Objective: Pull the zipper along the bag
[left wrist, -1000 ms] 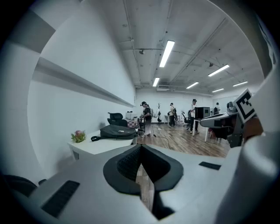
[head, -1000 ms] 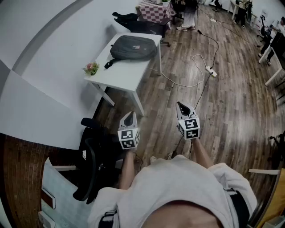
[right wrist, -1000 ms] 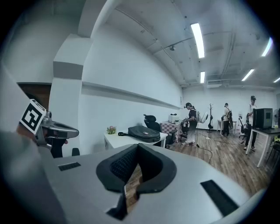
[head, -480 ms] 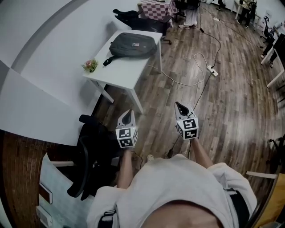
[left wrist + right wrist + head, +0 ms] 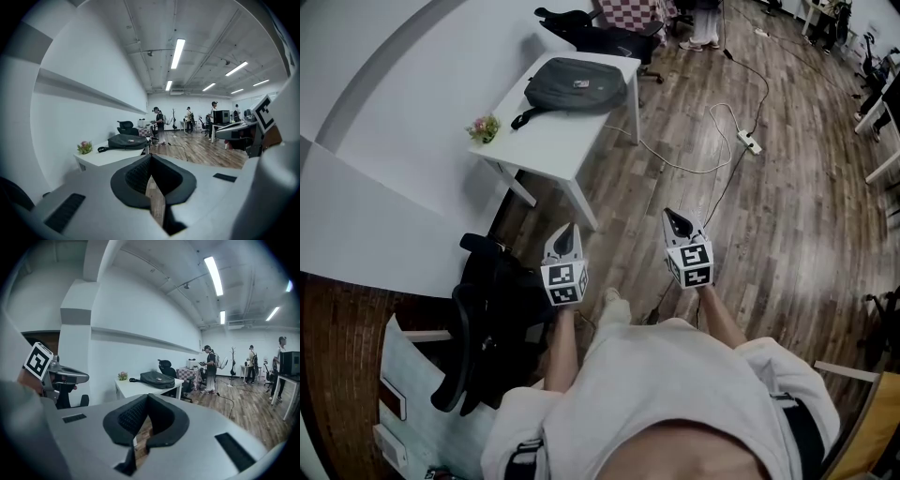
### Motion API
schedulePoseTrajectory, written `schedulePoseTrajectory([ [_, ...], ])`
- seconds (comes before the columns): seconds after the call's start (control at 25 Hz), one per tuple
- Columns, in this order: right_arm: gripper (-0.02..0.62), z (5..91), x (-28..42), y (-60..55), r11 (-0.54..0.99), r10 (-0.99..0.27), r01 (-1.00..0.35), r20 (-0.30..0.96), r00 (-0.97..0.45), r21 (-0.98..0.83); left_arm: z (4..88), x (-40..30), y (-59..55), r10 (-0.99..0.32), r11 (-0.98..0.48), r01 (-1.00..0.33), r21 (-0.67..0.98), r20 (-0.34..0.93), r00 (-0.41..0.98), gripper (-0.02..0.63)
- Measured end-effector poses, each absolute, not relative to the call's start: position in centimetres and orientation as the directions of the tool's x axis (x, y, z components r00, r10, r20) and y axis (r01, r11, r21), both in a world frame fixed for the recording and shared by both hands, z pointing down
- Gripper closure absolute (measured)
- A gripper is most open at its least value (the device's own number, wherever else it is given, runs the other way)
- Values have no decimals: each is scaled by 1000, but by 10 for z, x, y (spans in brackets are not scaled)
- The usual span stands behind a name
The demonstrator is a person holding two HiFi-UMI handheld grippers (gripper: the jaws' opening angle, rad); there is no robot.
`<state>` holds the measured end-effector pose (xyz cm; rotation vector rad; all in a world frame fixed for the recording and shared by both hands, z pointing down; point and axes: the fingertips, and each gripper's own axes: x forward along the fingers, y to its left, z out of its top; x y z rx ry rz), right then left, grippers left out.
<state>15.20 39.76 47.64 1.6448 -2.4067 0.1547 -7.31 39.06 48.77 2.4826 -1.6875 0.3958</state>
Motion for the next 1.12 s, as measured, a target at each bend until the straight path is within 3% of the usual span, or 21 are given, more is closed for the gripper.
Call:
schedulePoseTrajectory([
  [0.32, 581, 488, 146, 342, 375, -901, -926, 251, -354, 38, 498, -75, 331, -894, -376, -926, -39, 277, 351, 580],
  [1.12, 581, 472, 99, 89, 369, -898, -924, 294, -327, 97, 495, -96, 58, -862, -441, -897, 20, 269, 430, 580],
])
